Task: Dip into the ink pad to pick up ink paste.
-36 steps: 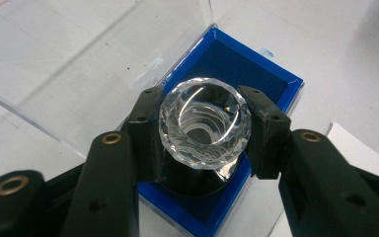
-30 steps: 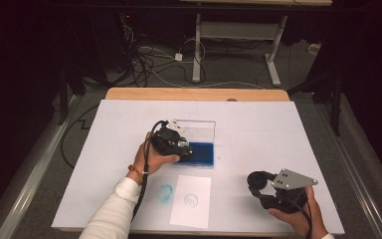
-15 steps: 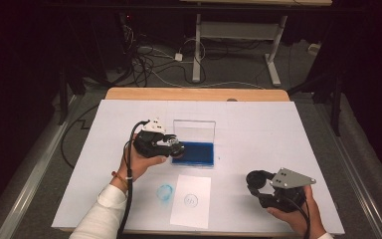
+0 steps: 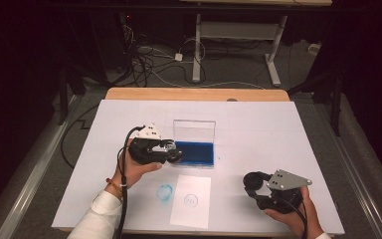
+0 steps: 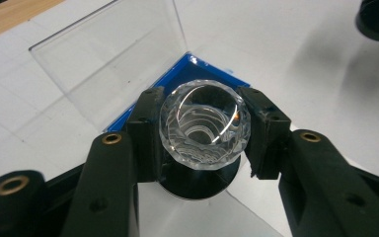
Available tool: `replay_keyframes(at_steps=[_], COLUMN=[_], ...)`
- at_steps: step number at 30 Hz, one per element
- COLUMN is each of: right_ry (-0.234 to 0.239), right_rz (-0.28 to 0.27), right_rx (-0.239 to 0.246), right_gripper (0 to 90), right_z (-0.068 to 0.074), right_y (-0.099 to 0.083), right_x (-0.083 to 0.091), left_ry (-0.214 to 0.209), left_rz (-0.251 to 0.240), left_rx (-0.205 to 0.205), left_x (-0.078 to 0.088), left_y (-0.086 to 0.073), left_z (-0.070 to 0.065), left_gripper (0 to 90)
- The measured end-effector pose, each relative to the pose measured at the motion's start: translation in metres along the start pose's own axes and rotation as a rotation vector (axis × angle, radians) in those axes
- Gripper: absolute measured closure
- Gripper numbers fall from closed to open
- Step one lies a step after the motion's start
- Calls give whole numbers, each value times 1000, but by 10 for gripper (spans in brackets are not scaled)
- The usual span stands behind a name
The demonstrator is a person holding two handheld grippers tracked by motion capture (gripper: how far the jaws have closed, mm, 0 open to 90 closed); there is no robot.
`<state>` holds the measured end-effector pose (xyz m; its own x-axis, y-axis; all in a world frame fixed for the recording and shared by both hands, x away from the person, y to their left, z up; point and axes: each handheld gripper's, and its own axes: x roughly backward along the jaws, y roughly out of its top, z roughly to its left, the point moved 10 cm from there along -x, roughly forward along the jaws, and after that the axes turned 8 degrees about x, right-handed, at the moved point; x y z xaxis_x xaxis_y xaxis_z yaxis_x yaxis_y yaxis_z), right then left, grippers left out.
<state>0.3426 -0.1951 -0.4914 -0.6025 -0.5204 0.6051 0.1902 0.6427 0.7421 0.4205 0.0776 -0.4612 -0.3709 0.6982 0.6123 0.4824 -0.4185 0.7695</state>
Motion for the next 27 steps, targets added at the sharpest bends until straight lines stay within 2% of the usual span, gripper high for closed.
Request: replay_keyframes(at_steps=[5, 12, 17, 27], right_ry=[4, 7, 11, 19], right_rz=[-4, -10, -11, -9], right_rx=[4, 2, 4, 11], right_gripper=[389, 389, 389, 389], right_z=[-1, -1, -1, -2], right_y=[1, 3, 4, 4], right_x=[-1, -1, -2, -4], left_ry=[5, -8, 4, -17], left_rz=[10, 8, 17, 18], left_rx=[-25, -26, -33, -46], left_x=[4, 8, 10, 20], left_y=[-2, -4, -7, -10], left_z=[-4, -9, -11, -17], left_gripper=[547, 547, 547, 547])
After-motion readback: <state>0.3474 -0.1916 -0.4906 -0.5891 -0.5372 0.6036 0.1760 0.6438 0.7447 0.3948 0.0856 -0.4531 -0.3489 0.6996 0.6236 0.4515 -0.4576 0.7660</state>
